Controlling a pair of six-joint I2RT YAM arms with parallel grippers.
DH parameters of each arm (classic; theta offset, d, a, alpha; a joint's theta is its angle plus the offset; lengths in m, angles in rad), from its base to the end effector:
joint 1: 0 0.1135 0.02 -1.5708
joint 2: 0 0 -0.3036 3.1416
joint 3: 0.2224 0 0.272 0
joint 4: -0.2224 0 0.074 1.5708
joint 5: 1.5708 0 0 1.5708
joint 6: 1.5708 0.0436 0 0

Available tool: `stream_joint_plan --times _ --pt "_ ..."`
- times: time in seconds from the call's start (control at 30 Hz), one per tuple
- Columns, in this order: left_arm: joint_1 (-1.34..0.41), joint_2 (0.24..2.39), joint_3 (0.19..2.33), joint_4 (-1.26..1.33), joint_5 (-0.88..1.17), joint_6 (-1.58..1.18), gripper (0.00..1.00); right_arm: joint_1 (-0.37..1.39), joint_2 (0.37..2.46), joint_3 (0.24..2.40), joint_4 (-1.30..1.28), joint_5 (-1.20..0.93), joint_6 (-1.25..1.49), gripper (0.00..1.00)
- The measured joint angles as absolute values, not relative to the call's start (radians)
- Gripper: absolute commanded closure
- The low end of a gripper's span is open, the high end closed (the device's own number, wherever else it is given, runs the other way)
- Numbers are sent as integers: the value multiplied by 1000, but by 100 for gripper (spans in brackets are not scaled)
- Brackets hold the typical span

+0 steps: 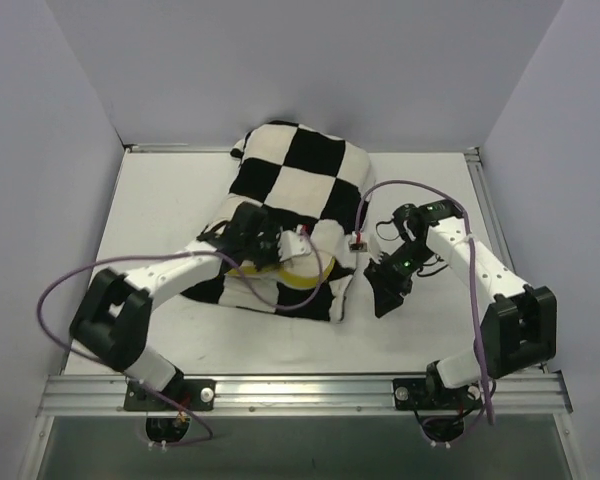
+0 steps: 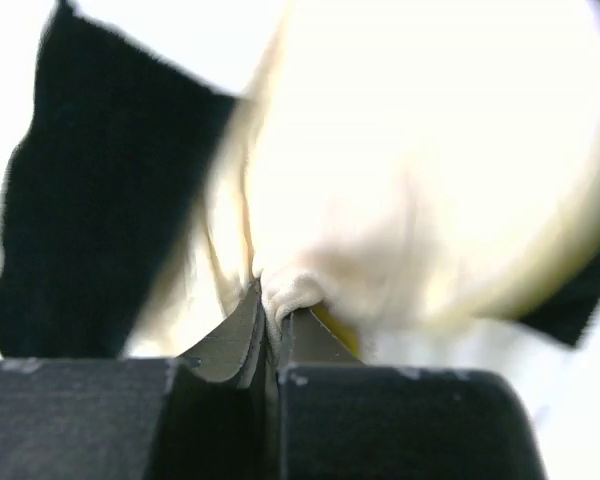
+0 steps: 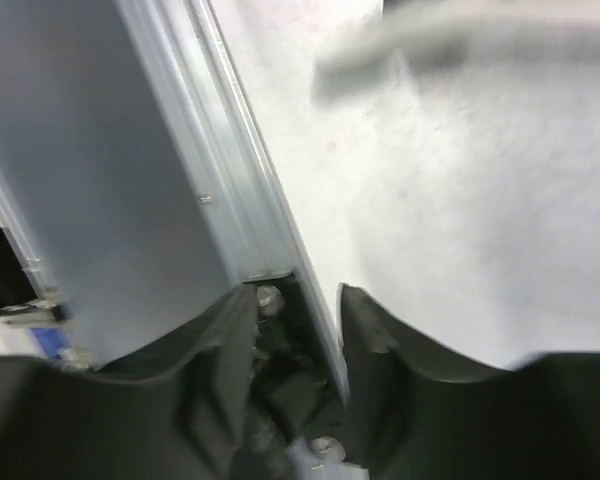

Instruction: Put the pillow into the pillowcase

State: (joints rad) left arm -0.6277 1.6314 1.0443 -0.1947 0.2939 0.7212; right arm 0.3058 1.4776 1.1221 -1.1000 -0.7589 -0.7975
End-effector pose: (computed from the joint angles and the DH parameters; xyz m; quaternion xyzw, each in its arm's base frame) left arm 0.2958 -0.2302 0.2380 0.6142 0.6781 -0.1173 0.3861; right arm 0.2518 0.1109 0.2748 -0.5042 0.7786 0.3456 0.1419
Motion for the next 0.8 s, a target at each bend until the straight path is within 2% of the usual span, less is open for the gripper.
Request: stream_joint_plan --times 0.1,0.2,0.23,0.27,0.33,0.37,0.4,0.5,0.63,0.73,0.8 --pt "-573 1414 882 -331 415 916 100 238 1484 1245 -1237 -788 -809 49" --pt "-555 1244 739 -470 479 1098 98 100 1588 1476 -1280 -827 -792 43" --pt "-551 1201 701 -510 492 1147 96 64 1630 1555 -1274 -836 -769 43" --pt "-538 1165 670 -548 509 1192 89 30 1676 1636 -1269 -839 -729 41" --pt "-492 1105 628 -603 532 1262 85 8 1726 1711 -1201 -825 -620 36" --pt "-464 1086 623 -626 542 1289 84 12 1747 1733 -1158 -810 -567 35" --pt "-440 1073 623 -644 549 1308 75 23 1767 1753 -1116 -797 -518 35" --pt "-393 1053 623 -673 564 1330 70 99 1891 1884 -969 -744 -360 35" --pt "-382 1041 624 -685 574 1319 72 236 2090 2061 -773 -690 -207 34" --pt "-368 1034 624 -688 574 1298 73 344 2201 2111 -672 -619 -167 34" --pt "-350 1026 624 -693 574 1284 74 402 2256 2111 -633 -579 -164 40"
